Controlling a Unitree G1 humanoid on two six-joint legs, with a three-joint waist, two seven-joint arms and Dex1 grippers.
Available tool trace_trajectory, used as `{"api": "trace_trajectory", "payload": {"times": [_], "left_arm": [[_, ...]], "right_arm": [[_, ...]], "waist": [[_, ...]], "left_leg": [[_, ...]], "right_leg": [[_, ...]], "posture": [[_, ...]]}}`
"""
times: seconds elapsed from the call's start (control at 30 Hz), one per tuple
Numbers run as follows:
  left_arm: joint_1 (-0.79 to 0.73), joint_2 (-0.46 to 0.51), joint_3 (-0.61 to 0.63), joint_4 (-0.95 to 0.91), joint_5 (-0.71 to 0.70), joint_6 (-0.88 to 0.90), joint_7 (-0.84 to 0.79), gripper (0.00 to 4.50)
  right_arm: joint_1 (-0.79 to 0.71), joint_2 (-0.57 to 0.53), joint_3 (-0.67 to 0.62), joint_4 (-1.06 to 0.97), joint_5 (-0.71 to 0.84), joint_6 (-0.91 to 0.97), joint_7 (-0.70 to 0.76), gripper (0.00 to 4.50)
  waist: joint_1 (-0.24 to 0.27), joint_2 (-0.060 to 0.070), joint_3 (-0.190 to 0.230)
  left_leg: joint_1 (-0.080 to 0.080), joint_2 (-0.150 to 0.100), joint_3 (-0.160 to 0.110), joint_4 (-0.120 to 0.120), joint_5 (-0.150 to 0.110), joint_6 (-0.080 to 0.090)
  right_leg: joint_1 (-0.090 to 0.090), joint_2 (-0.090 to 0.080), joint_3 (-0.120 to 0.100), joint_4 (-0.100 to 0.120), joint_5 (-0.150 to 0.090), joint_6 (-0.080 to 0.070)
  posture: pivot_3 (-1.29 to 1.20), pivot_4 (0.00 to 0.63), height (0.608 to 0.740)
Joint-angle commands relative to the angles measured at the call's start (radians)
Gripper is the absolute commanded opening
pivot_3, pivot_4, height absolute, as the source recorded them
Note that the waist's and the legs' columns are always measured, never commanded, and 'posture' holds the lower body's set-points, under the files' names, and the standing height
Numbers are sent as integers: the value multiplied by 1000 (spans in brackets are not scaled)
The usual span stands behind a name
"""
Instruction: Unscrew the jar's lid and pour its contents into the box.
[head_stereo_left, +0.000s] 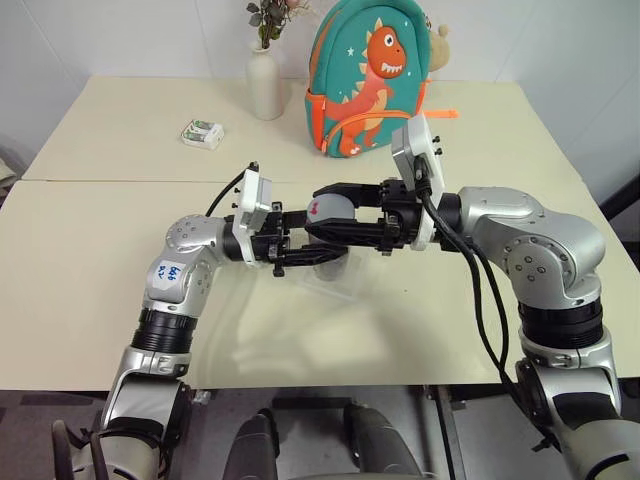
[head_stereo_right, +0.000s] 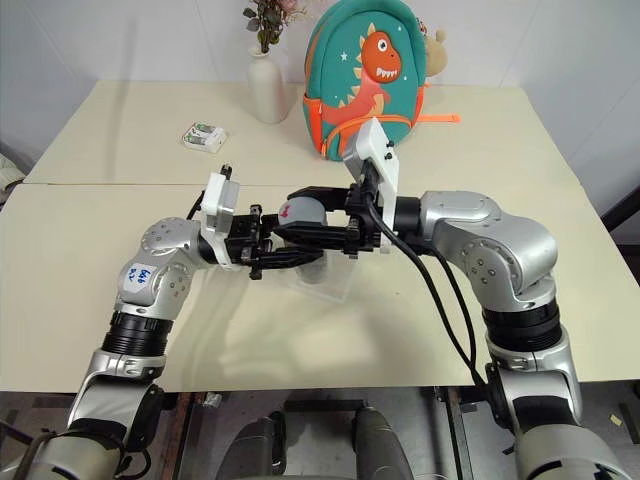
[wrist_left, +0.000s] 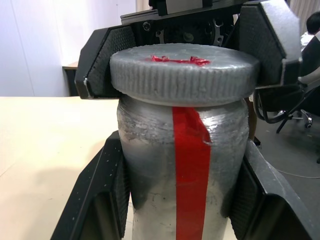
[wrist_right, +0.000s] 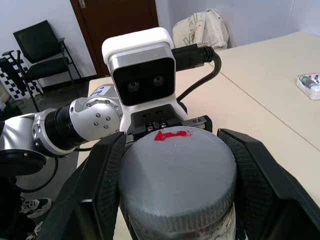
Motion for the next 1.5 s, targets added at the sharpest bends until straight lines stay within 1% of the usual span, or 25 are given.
{"api": "trace_trajectory", "payload": {"times": [0.03, 0.1, 0.23, 0.3, 0.4, 0.5, 0.57, 0.63, 0.67, 0.8, 0.9, 0.97, 1.07, 1.17, 1.27, 1.33, 1.37, 1.43, 1.47, 1.5], "left_arm": [[-3, 4, 5, -36, -9, -10, 3, 2086], [-3, 6, 6, -36, -9, -10, 3, 2086], [0, 11, 4, -37, -8, -13, 0, 2086], [3, 15, 2, -37, -8, -15, -1, 2086], [3, 17, -1, -38, -7, -16, 0, 2086], [2, 19, 2, -41, -9, -14, 2, 2086], [3, 23, 11, -44, -15, -10, 10, 2086], [6, 28, 24, -46, -22, -4, 18, 2086], [6, 32, 29, -46, -25, -1, 20, 2086], [2, 43, 49, -41, -36, 10, 24, 2086], [-5, 47, 59, -30, -39, 13, 27, 2086], [-11, 49, 63, -23, -39, 14, 26, 2086], [-21, 48, 69, -9, -41, 16, 19, 2086], [-27, 44, 69, -1, -40, 14, 15, 2086], [-30, 44, 71, 3, -39, 11, 15, 2086], [-29, 45, 73, 6, -39, 11, 15, 2086], [-29, 46, 75, 8, -38, 11, 14, 2086], [-26, 53, 79, 10, -43, 20, 10, 2086], [-26, 55, 81, 11, -44, 21, 9, 2086], [-24, 59, 82, 11, -42, 20, 8, 2086]], "right_arm": [[-31, 28, -53, -35, 57, 5, -19, 2575], [-37, 50, -84, -40, 104, 27, -38, 2575], [-69, 127, -202, -29, 284, 91, -146, 2575], [-75, 127, -235, -33, 319, 109, -185, 2575], [-52, 88, -247, -44, 316, 119, -212, 2575], [4, 37, -262, -57, 261, 79, -238, 2575], [82, -27, -244, -73, 137, -4, -233, 2575], [192, -89, -237, -77, 22, -88, -220, 2575], [244, -105, -247, -74, -7, -117, -221, 2575], [404, -106, -295, -56, -86, -224, -237, 2575], [533, -109, -255, 14, -235, -379, -227, 2575], [571, -94, -247, 67, -282, -449, -222, 2575], [594, -73, -200, 174, -369, -566, -203, 2575], [571, -30, -202, 280, -394, -621, -216, 2575], [549, -20, -216, 354, -406, -647, -204, 2575], [542, -20, -241, 365, -338, -591, -159, 3300], [537, -24, -246, 375, -346, -602, -162, 3529], [528, -30, -263, 385, -340, -609, -154, 4245], [525, -33, -271, 387, -339, -609, -154, 4466], [525, -39, -279, 381, -335, -606, -149, 4466]], "waist": [[0, 0, 0], [0, 0, 0], [-1, 0, 0], [-1, 1, 1], [1, 1, 0], [3, 1, 0], [3, 1, 0], [6, 0, 0], [5, 0, 0], [0, 1, 0], [0, 1, 0], [0, 1, 0], [-4, 1, 0], [-5, 0, 0], [-3, 0, 0], [-2, 1, 0], [-2, 1, 0], [-2, 1, 0], [-2, 1, 0], [-2, 1, 0]], "left_leg": [[0, 0, 0, 0, 0, 0], [0, 0, 0, 0, 0, 0], [0, 0, 0, 0, 0, 0], [0, 0, 0, 0, 0, 0], [0, 1, -1, 0, 0, 0], [0, 0, 0, 0, 0, 0], [-1, 0, 0, 0, 0, 0], [-1, 0, 0, 0, 0, 0], [-2, 0, 0, 0, 0, 1], [-2, 0, 0, -1, -1, 1], [-1, 0, 0, 0, -1, 1], [0, 0, 0, 1, -1, 1], [0, 0, 1, 3, -1, 1], [1, 0, 1, 6, -1, 1], [2, 0, 1, 7, -1, 1], [2, 0, 1, 9, -1, 1], [2, -1, 1, 9, -1, 1], [2, -1, 1, 8, -1, 1], [2, -1, 1, 8, -1, 1], [2, 0, 0, 8, -1, 1]], "right_leg": [[0, 0, 0, 0, 0, 0], [0, 0, 0, 0, 0, 0], [0, 0, 0, 0, 0, 0], [0, 0, 0, 1, 0, 0], [0, 0, -1, 1, 0, 0], [0, 0, -1, 0, 0, 0], [0, -1, 0, -1, 0, 0], [0, 0, 0, -2, 0, 0], [0, 0, 0, -3, 0, 0], [0, 0, 1, -2, -1, 2], [0, 1, 1, 0, -1, 2], [0, 1, 1, 0, -1, 2], [1, 1, 2, 0, -1, 2], [2, 1, 3, 0, -1, 1], [4, 1, 3, 0, -2, 0], [5, 1, 3, -1, -2, -1], [5, 1, 3, -1, -2, -1], [5, 1, 3, 0, -2, 0], [5, 1, 3, 0, -2, 0], [5, 1, 3, 0, -2, 0]], "posture": [[0, 150, 740], [0, 150, 740], [0, 150, 740], [0, 150, 740], [0, 150, 740], [0, 150, 740], [0, 150, 740], [0, 150, 740], [0, 150, 740], [0, 150, 740], [0, 150, 740], [0, 150, 740], [0, 150, 740], [0, 150, 740], [0, 150, 740], [0, 150, 740], [0, 150, 740], [0, 150, 740], [0, 150, 740], [0, 150, 740]]}}
